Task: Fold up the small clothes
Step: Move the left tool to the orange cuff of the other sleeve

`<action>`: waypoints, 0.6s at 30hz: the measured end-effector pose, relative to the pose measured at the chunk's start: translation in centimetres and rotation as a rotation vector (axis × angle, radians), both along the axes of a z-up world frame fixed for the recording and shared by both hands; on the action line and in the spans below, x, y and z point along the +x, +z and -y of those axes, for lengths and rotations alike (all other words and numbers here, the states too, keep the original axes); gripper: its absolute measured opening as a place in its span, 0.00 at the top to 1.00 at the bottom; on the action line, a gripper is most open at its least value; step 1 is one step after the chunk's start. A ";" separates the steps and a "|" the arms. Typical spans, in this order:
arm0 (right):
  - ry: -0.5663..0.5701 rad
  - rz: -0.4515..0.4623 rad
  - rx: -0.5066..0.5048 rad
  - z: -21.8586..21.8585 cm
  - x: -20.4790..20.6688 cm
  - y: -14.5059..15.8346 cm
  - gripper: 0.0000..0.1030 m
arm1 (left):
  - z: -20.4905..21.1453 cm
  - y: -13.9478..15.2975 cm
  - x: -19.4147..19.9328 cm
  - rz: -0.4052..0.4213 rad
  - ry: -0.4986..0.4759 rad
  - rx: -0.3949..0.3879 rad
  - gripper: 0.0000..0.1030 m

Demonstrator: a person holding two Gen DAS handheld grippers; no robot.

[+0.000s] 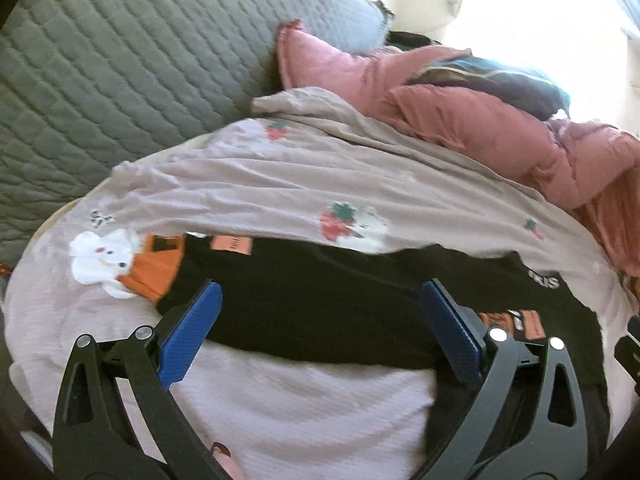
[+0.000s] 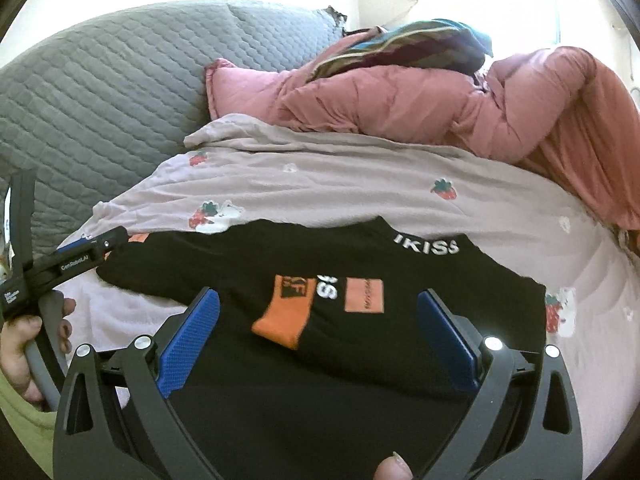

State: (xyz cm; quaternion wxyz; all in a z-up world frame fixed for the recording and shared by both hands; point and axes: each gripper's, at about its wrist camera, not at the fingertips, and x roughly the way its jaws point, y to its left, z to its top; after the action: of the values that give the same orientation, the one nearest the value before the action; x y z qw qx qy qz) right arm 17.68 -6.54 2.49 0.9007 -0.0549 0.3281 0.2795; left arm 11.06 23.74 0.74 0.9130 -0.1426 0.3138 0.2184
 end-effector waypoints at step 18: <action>0.082 0.044 -0.009 -6.9 1.1 -0.4 0.04 | -6.0 -1.9 -1.5 -0.033 0.213 -0.055 0.09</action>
State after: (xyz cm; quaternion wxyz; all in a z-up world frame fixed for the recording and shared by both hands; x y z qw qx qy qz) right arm 18.73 0.34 2.04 0.8952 -0.0786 0.3068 0.3136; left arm 9.61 29.70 -1.12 0.8751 -0.1964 0.3178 0.3076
